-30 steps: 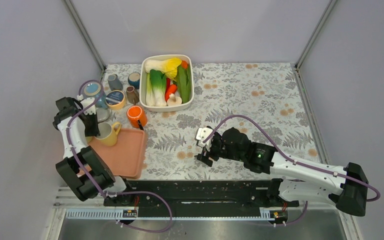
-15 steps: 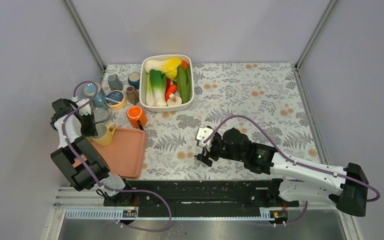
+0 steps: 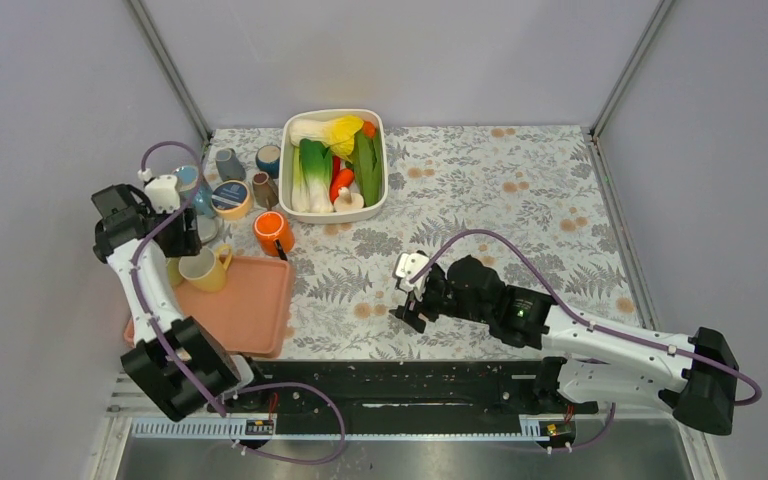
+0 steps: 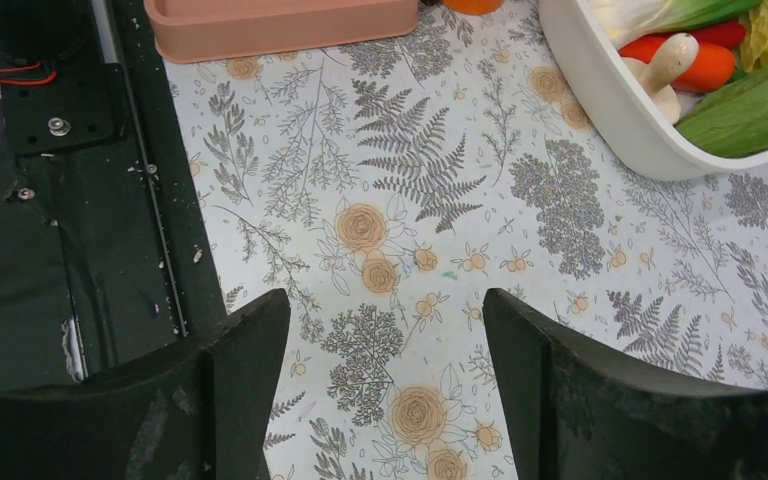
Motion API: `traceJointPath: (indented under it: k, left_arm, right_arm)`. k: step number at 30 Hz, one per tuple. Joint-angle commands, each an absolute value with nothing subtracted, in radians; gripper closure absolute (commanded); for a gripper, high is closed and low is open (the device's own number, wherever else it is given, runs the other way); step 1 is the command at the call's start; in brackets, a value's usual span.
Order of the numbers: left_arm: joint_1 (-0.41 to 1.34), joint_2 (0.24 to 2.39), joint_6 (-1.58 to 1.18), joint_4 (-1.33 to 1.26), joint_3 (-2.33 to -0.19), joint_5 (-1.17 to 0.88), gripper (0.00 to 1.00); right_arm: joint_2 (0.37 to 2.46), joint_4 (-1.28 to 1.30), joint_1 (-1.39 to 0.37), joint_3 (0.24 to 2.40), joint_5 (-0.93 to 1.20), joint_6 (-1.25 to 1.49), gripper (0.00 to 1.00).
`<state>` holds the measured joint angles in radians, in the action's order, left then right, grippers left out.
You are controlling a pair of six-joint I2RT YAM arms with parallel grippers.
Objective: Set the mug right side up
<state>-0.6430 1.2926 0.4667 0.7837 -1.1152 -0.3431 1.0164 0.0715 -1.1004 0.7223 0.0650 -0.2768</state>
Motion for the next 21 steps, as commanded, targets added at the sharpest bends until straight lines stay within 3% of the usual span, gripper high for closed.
traceJointPath:
  k: [1, 7, 11, 18, 21]
  left_arm:
    - [-0.512, 1.18, 0.527, 0.831, -1.187, -0.412, 0.35]
    - [-0.037, 1.214, 0.734, 0.832, -1.213, -0.27, 0.29]
    - [0.172, 1.317, 1.094, 0.918, -1.23, -0.252, 0.26]
    - [0.229, 1.428, 1.642, 0.897, -1.14, -0.123, 0.26]
    - [0.229, 1.459, 1.77, 0.841, -1.107, -0.032, 0.32]
  right_arm:
    - [1.035, 0.022, -1.056, 0.726, 0.036, -0.214, 0.2]
    - [1.096, 0.018, -0.941, 0.731, 0.035, -0.133, 0.19]
    - [1.115, 0.045, -0.887, 0.736, 0.039, -0.122, 0.19]
    - [1.086, 0.046, -0.832, 0.699, 0.099, -0.143, 0.17]
    - [1.091, 0.046, -0.823, 0.692, 0.11, -0.143, 0.17]
